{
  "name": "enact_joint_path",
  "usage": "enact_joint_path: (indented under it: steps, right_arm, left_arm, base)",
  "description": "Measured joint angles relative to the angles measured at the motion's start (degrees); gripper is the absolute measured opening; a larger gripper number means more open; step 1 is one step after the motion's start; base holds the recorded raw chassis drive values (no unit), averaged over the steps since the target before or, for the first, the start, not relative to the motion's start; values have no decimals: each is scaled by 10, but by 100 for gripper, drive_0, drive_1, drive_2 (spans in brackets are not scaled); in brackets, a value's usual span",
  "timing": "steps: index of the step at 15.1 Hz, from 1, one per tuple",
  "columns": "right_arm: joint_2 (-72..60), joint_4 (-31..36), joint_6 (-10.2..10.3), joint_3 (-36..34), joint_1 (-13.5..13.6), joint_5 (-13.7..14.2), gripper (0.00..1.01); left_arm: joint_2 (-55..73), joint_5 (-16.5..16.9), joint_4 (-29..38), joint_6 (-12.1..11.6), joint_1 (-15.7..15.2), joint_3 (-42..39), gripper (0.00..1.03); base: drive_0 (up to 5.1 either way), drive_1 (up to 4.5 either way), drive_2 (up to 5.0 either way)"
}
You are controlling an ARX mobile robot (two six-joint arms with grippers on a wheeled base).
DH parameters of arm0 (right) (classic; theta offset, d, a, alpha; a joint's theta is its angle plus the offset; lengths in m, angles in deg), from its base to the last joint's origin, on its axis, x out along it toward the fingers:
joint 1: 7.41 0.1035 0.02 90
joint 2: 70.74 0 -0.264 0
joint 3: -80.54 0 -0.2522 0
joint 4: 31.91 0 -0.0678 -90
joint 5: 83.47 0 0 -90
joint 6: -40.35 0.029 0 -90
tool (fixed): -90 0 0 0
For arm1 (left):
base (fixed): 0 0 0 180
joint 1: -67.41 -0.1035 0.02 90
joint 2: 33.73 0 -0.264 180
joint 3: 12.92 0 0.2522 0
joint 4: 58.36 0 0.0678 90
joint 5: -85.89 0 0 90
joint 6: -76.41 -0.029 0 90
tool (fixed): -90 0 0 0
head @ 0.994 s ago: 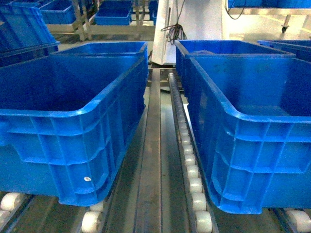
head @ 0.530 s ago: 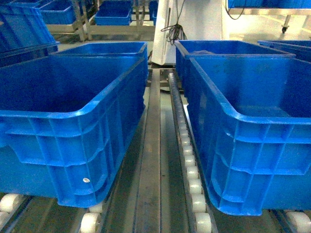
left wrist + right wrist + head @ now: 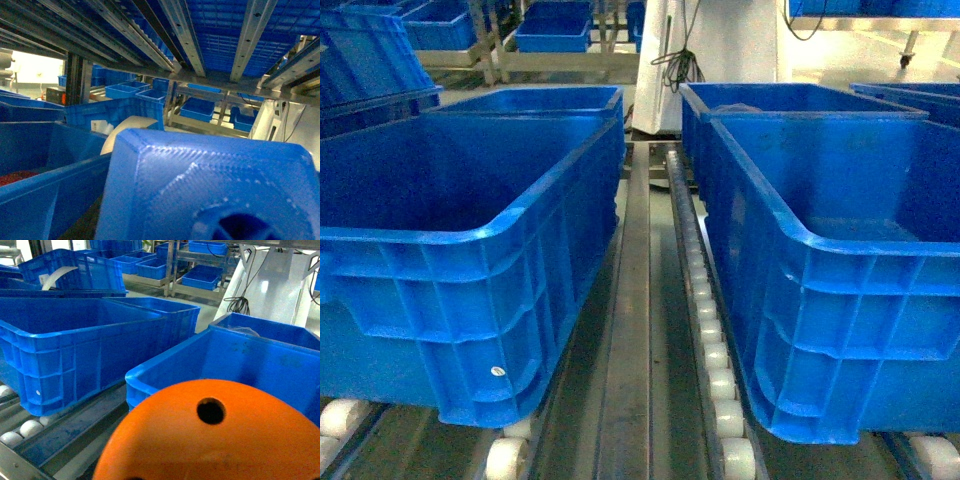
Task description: Sort blue parts and orange caps into right shelf containers
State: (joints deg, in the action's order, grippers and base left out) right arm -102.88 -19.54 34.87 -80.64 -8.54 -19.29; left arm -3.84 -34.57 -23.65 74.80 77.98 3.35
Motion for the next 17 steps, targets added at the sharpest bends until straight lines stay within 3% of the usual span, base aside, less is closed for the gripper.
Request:
enact_joint_path:
  steps: [1, 2, 3, 5, 10, 16, 17]
  right_arm:
    - [0, 0, 0, 0, 0, 0, 42]
    - [0, 0, 0, 0, 0, 0, 42]
    - [0, 0, 0, 0, 0, 0, 42]
    - [0, 0, 0, 0, 0, 0, 42]
    - [0, 0, 0, 0, 0, 0, 42]
    - [0, 0, 0, 0, 0, 0, 42]
    - [0, 0, 0, 0, 0, 0, 42]
  left_arm:
    - [-36, 52, -131, 28, -18, 25, 45]
    - [-71, 115, -244, 84, -30, 49, 45]
    - [-79, 133, -294, 119, -30, 59, 45]
    - [-63, 141, -301, 145, -31, 57, 45]
    - [53, 179, -175, 143, -55, 71, 45]
    - [338, 251, 73, 96, -98, 180, 45]
    - [353, 252, 82, 93, -99, 186, 45]
  base:
    - [0, 0, 0]
    - [0, 0, 0]
    - [0, 0, 0]
    - [0, 0, 0]
    - [0, 0, 0]
    - [0, 0, 0]
    - [0, 0, 0]
